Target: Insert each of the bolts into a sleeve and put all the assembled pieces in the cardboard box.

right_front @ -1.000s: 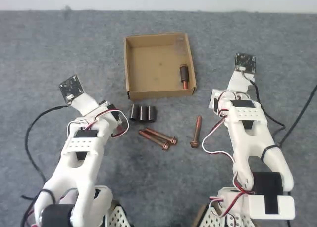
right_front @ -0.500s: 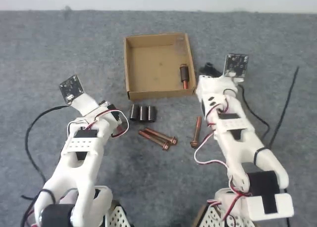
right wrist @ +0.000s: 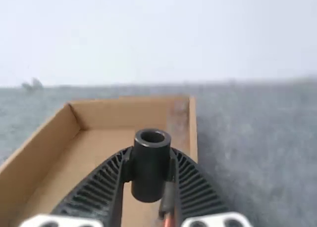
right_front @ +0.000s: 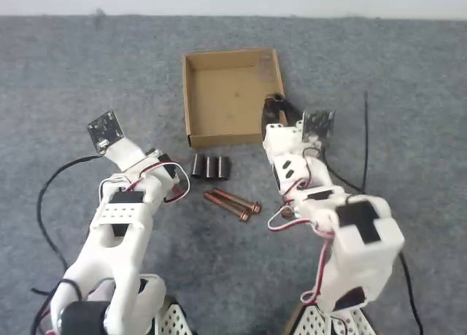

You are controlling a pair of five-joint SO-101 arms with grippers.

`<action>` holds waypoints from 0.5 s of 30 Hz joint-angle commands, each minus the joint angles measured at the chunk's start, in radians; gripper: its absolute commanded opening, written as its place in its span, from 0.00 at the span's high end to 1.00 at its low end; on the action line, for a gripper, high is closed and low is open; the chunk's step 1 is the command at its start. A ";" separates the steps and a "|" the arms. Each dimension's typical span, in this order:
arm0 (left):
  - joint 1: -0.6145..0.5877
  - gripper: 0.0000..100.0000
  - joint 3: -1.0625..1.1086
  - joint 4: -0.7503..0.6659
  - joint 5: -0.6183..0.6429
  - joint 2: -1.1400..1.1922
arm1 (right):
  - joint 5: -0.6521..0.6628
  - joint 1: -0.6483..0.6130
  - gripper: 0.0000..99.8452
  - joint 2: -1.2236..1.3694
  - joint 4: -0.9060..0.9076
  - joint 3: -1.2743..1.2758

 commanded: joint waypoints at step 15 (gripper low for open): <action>-0.005 0.99 0.035 -0.121 -0.014 -0.051 | 0.232 -0.185 0.99 -0.079 -0.390 0.364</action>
